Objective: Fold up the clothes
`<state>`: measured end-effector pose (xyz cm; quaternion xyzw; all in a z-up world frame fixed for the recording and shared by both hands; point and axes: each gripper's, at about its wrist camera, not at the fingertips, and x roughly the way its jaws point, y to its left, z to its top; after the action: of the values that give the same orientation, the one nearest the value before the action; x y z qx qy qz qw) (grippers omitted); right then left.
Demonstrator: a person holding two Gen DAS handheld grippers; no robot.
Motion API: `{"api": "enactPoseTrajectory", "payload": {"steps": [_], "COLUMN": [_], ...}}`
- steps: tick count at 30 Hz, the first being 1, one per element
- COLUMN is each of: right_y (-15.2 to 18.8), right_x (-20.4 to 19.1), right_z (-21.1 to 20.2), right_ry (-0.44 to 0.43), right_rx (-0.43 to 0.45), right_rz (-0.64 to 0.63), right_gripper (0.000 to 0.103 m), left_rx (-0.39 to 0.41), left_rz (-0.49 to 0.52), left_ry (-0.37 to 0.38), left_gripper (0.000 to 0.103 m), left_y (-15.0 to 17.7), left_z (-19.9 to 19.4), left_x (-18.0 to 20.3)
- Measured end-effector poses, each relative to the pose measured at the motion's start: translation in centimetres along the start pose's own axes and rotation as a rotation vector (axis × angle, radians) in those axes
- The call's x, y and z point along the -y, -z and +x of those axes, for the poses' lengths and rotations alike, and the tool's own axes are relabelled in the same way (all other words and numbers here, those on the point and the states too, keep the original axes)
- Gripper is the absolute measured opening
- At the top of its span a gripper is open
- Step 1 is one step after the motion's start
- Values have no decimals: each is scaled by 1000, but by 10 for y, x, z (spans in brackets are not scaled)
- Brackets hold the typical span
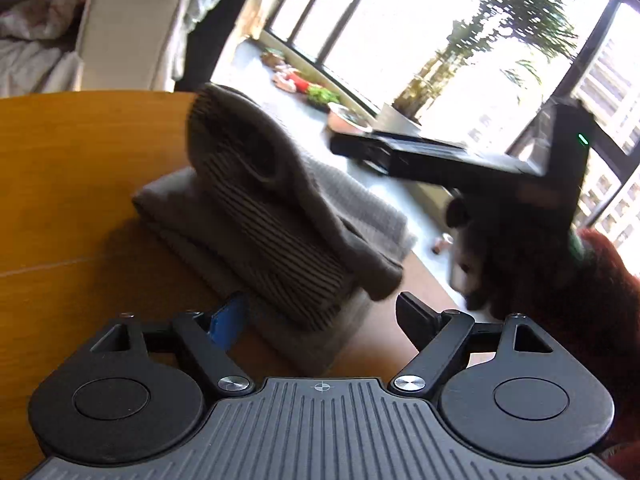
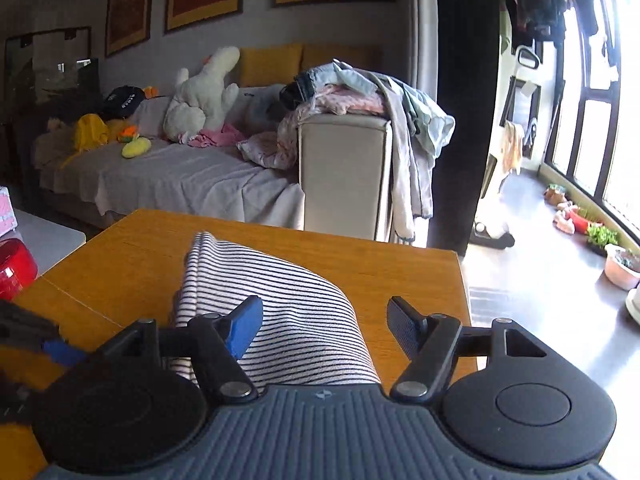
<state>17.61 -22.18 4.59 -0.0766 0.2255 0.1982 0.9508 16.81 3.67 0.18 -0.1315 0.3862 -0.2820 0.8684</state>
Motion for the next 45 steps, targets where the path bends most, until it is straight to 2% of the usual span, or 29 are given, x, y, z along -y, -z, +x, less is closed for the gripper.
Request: {"api": "enactPoseTrajectory", "payload": {"steps": [1, 4, 7, 10, 15, 18, 23, 25, 26, 27, 29, 32, 34, 37, 40, 42, 43, 45], "right_y": [2, 9, 19, 23, 27, 35, 54, 55, 53, 47, 34, 13, 1, -2, 12, 24, 30, 35], "right_x": [-8, -31, -51, -61, -76, -93, -112, -103, -95, -84, -59, -17, -5, -11, -24, -28, -27, -35], "right_z": [-6, -14, -12, -8, -7, -5, 18, 24, 21, 16, 3, -15, -27, -24, -2, 16, 22, 23], "right_ry": [-13, -82, -78, -24, -43, -46, 40, 55, 40, 25, -9, -89, -151, -250, -301, -281, -269, -243], "right_rx": [11, 8, 3, 27, 13, 5, -12, -28, -25, -22, -9, 27, 44, 6, -72, -115, -124, -115], "right_rz": [-27, -54, -114, -163, -213, -275, -357, -349, -309, -249, -103, 119, 181, 186, 189, 209, 232, 190], "right_gripper": [70, 70, 70, 70, 70, 79, 79, 55, 47, 30, 27, 24, 24, 24, 25, 26, 26, 28], "left_rx": [14, 49, 81, 62, 56, 76, 83, 78, 73, 66, 47, -7, -46, -56, -56, -54, -52, -50], "left_rz": [-23, -67, -53, -38, -6, -17, -78, -89, -91, -92, -101, -151, -166, -149, -156, -155, -155, -154], "left_ry": [-41, -128, -190, -204, -254, -286, -302, -287, -269, -242, -167, -13, 47, 64, 65, 60, 58, 53], "left_gripper": [79, 58, 54, 52, 51, 51, 51, 51, 51, 51, 50, 45, 44, 44, 44, 44, 36, 34], "left_y": [-4, -15, -27, -31, -31, -27, -27, -24, -22, -19, -13, -7, -4, -4, -4, -4, -4, -4], "left_z": [0, 5, 9, 16, 18, 9, 1, -1, -2, -2, 0, 16, 30, 41, 40, 36, 34, 30], "left_x": [-6, -18, -22, -21, -15, -19, -35, -36, -35, -33, -30, -27, -24, -20, -24, -26, -27, -30]}}
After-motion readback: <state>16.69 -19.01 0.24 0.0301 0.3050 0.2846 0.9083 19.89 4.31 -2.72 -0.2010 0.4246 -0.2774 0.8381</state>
